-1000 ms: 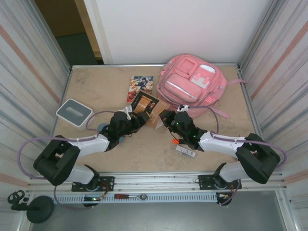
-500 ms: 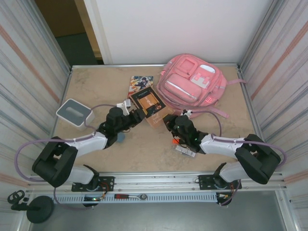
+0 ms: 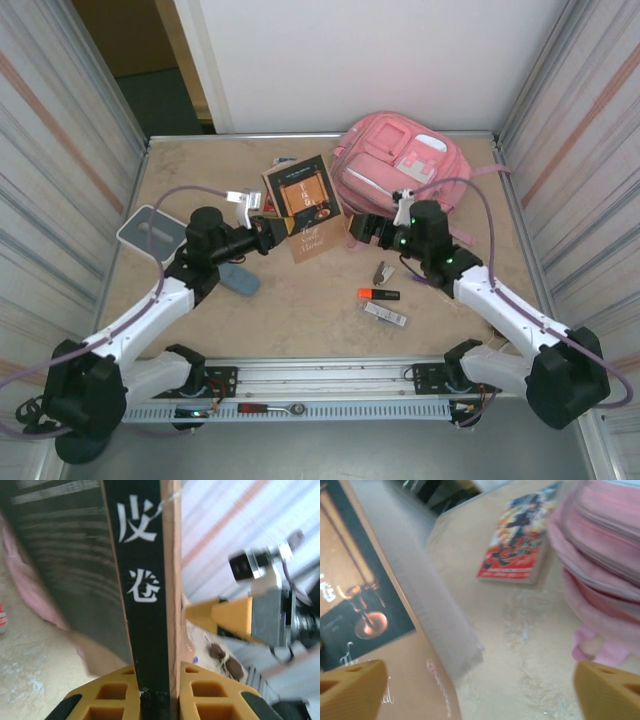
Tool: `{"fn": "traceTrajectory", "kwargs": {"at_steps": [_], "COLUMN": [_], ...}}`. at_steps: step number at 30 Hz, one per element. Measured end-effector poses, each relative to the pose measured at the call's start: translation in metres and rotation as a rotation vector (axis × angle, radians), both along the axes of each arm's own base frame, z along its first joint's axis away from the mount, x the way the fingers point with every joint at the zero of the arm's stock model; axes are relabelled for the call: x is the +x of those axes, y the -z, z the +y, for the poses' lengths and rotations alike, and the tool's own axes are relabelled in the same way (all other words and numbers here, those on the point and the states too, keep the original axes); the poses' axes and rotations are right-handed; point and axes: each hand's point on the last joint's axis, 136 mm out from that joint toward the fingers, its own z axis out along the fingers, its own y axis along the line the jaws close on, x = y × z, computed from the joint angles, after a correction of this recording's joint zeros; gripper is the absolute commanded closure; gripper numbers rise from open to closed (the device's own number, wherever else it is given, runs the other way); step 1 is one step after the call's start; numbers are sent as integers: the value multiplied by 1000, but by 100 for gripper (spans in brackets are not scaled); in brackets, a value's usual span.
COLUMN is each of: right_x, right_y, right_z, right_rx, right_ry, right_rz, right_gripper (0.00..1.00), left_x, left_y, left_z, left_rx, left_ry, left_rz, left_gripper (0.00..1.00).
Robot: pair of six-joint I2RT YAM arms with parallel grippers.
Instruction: Pack the student bag
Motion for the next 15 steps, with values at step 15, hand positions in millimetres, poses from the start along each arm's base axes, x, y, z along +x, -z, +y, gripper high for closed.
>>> {"fn": "traceTrajectory", "kwargs": {"at_steps": [15], "right_x": [-31], "right_y": [-42], "right_z": [47], "right_rx": [131], "right_ry": [-536], "right_rz": [-121], "right_gripper": [1], "left_x": [-68], "left_y": [-43], "left_z": [-23], "left_rx": [-7], "left_ry": [428], "left_rz": [-201], "left_gripper": [100]}}
